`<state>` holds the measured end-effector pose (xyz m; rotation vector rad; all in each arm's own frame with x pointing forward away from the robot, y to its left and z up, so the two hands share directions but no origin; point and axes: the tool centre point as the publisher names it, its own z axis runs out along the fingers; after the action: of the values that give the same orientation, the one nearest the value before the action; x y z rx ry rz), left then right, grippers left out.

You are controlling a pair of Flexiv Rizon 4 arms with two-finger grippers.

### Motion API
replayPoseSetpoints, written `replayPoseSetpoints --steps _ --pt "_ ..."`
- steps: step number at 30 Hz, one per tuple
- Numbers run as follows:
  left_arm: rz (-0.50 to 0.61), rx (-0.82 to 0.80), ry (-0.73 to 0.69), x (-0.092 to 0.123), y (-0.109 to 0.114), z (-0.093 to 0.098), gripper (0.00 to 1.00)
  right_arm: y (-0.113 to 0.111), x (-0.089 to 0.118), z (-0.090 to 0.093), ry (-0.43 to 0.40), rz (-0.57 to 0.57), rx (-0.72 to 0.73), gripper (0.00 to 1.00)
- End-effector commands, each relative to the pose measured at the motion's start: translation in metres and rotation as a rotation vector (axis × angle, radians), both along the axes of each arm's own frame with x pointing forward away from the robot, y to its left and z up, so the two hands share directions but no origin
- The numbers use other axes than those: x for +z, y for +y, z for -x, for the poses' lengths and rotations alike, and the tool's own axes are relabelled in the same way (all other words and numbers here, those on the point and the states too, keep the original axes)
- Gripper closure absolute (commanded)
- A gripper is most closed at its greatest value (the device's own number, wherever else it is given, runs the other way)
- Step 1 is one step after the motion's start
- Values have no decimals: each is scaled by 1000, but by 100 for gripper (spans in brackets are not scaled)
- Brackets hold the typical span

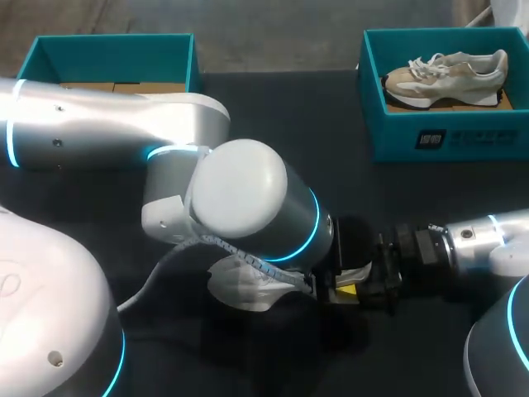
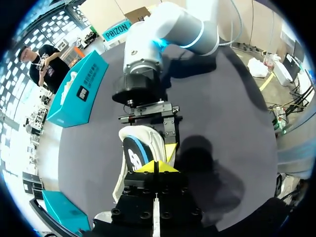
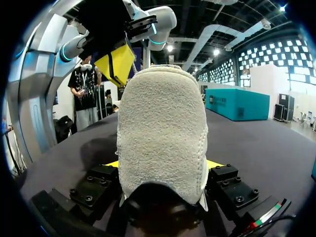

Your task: Take the shoe out of the shoebox, open the shoe tongue, remove and reinsert the insole, then place the shoe into the shoebox

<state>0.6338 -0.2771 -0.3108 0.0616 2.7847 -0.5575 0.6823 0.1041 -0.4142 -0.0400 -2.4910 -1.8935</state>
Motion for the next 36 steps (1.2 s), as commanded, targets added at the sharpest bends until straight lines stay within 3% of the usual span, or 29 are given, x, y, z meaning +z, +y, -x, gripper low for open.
replayPoseSetpoints --steps 1,8,18,22,23,27,30,32,36 --pt "19 -33 27 20 10 1 100 1 0 1 0 3 0 100" --pt "60 -96 60 50 18 8 100 1 0 1 0 3 0 100" --pt "16 -145 106 65 20 22 100 1 0 1 0 3 0 100" --pt "-30 -114 63 62 18 23 100 1 0 1 0 3 0 100" --pt "-43 -112 64 59 16 22 96 1 0 1 0 3 0 100" --pt "-67 -117 79 50 10 21 63 1 0 1 0 3 0 100" --pt "-67 -114 89 44 7 20 52 1 0 1 0 3 0 100" --pt "-74 -104 80 39 5 19 32 1 0 1 0 3 0 100" --pt "-70 -89 94 28 1 12 29 1 0 1 0 3 0 100"
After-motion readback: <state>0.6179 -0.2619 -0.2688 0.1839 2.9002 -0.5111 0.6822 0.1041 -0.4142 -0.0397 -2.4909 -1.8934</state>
